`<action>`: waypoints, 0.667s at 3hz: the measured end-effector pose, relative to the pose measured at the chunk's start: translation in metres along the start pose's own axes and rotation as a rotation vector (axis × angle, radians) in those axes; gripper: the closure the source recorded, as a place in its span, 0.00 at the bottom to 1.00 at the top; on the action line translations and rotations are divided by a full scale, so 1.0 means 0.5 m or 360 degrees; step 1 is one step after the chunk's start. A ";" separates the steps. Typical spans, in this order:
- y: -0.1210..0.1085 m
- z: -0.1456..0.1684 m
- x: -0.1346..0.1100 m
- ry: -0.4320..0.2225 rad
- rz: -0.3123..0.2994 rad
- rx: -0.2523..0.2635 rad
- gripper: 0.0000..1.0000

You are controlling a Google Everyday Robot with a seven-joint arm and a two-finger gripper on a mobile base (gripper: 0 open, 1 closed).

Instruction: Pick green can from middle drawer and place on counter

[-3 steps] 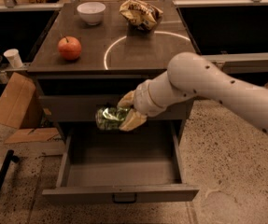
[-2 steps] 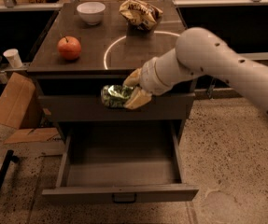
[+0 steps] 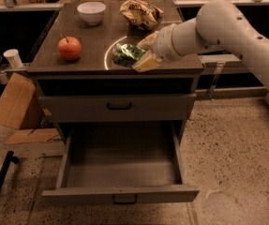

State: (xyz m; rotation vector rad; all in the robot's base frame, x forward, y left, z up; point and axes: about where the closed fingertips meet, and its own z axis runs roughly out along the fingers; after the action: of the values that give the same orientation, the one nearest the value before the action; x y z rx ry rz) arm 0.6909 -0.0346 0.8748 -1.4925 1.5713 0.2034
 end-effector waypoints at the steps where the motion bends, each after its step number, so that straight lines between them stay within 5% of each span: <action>1: -0.055 -0.004 -0.020 -0.0056 0.0049 0.0076 1.00; 2: -0.107 0.025 -0.007 -0.0028 0.0154 0.0085 1.00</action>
Offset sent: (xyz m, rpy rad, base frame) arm 0.0708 -0.0078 0.0320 0.0819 0.0402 -0.1312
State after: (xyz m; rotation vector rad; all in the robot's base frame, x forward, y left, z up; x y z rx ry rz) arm 0.7420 -0.0371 0.8946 -1.3717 1.6242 0.2277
